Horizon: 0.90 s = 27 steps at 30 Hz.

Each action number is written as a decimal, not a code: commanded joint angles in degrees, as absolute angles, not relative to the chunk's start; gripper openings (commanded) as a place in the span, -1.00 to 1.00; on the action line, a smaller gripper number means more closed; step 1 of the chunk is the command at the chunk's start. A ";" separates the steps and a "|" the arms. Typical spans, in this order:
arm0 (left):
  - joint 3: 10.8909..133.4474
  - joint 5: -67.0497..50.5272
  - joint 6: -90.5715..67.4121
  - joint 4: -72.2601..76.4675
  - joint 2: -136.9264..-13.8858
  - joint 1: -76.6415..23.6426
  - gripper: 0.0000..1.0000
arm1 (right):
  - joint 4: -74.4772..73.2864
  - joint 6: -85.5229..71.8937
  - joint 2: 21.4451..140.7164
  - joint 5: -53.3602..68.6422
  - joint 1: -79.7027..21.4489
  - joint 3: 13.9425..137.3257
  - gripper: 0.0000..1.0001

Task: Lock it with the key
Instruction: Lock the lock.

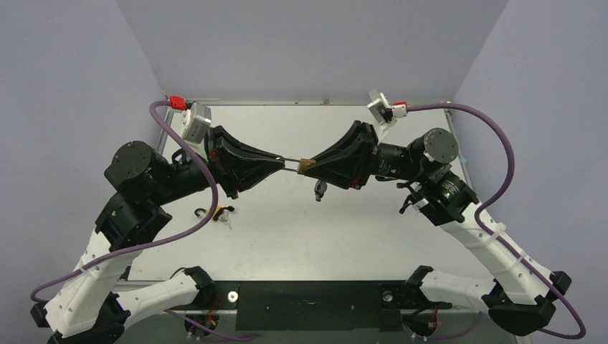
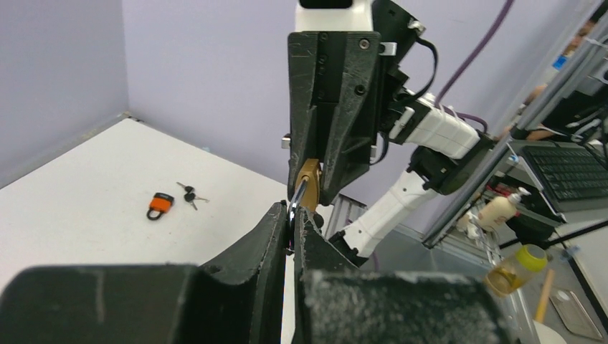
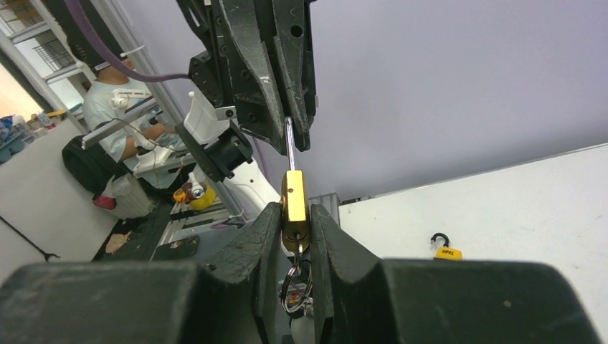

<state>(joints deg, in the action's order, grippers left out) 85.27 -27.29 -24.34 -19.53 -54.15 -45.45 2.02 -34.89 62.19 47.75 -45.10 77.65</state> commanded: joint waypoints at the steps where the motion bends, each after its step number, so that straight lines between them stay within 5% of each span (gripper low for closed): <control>1: 83.87 -20.81 -23.30 -24.34 -56.04 -47.29 -1.00 | 4.91 -32.38 63.04 41.63 -45.34 78.00 -0.69; 10: 87.35 -16.42 -23.32 -25.03 -56.69 -45.88 -1.00 | 11.18 -36.14 57.07 45.95 -36.01 69.33 0.32; 20: 89.85 -17.17 -25.66 -25.56 -60.22 -45.43 -1.00 | 17.42 -42.08 52.43 47.09 -25.18 60.14 0.49; 27: 85.04 -15.29 -30.45 -20.94 -64.36 -42.48 -1.00 | 2.57 -38.41 49.28 30.83 -19.63 58.99 0.52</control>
<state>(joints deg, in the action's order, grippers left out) 86.98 -17.06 -26.50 -27.57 -62.22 -45.08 10.81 -41.30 51.42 42.63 -21.37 58.06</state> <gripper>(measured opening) 0.023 0.756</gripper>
